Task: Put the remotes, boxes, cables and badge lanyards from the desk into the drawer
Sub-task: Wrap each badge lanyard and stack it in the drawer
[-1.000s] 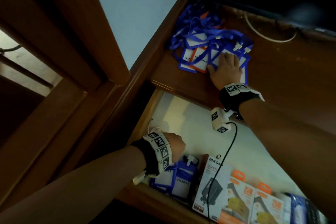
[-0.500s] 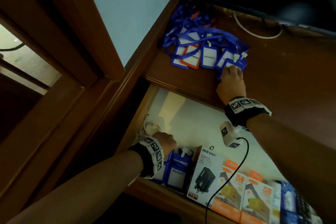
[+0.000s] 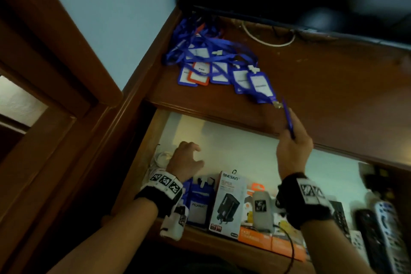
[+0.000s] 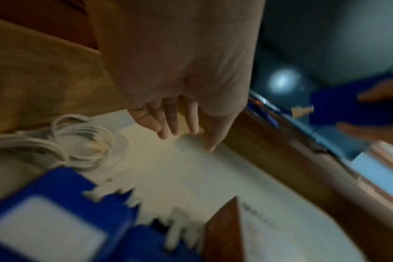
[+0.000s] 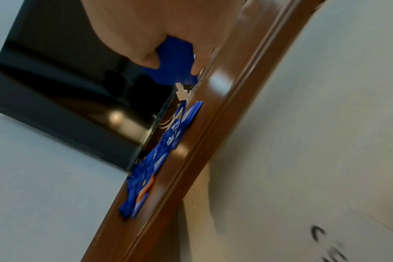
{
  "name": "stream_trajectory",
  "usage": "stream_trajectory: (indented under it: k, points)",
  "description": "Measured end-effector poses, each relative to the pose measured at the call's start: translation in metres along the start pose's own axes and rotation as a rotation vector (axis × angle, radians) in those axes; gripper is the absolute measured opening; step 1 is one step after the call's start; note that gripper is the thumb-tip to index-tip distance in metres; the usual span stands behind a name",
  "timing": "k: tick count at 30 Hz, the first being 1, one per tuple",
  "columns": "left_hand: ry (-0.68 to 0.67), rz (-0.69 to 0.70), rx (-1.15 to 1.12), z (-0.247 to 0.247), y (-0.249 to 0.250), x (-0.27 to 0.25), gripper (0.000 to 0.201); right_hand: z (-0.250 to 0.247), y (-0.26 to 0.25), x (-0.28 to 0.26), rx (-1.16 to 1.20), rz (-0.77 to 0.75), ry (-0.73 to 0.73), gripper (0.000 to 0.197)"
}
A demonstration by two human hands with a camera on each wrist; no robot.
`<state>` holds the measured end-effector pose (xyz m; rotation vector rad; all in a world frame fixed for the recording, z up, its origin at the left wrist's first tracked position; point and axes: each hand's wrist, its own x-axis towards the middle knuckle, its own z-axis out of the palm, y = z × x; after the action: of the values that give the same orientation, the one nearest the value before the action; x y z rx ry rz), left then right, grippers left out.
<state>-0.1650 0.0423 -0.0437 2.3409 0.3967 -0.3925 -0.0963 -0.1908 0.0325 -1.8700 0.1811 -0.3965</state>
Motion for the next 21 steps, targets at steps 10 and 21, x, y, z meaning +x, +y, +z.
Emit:
stream_trajectory:
  k: [10,21]
  points:
    - [-0.388,0.024,-0.829,-0.007,0.168,-0.028,0.047,-0.045,0.005,-0.037,-0.033,-0.216,-0.209,0.059]
    - [-0.251,0.071,-0.703,0.027,0.217,-0.046,0.042,-0.111,-0.001,-0.022,0.422,0.131,-0.257,0.051]
